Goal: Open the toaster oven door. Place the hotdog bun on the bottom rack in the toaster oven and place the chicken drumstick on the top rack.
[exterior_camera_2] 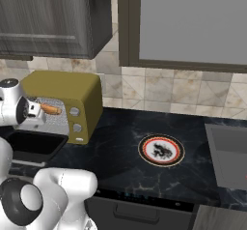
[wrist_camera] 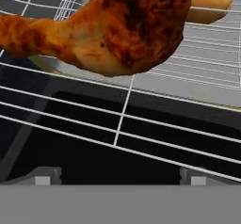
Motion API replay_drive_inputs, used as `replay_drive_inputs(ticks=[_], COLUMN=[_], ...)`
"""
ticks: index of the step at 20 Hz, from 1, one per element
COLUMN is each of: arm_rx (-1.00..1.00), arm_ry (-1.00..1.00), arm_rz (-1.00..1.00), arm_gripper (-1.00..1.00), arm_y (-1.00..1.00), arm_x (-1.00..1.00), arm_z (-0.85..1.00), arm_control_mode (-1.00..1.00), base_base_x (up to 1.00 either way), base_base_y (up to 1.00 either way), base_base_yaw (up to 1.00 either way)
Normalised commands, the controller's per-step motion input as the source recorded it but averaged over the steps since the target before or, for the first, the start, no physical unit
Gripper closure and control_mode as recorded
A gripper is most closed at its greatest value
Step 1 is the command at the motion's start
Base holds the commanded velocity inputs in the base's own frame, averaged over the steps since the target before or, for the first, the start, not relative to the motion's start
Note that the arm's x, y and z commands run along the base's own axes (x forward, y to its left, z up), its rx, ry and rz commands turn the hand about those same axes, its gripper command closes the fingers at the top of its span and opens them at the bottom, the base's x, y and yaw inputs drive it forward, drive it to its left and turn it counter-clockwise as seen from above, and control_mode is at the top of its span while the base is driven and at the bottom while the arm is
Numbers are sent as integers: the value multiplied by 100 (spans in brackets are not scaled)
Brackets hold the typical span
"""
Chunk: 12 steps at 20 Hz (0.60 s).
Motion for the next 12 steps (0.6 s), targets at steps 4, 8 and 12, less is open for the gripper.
replay_drive_inputs(ticks=[4,8,12], arm_rx=[0,0,0], arm_ry=[-10,-12,-6], arm_rz=[-11,-12,-10], arm_gripper=[-100,-100,-100], arm_y=[3,8,5], arm_x=[31,29,29], arm_z=[0,10,6], arm_control_mode=[-100,-100,-100], base_base_x=[0,0,0], base_base_y=[0,0,0], base_base_yaw=[0,0,0])
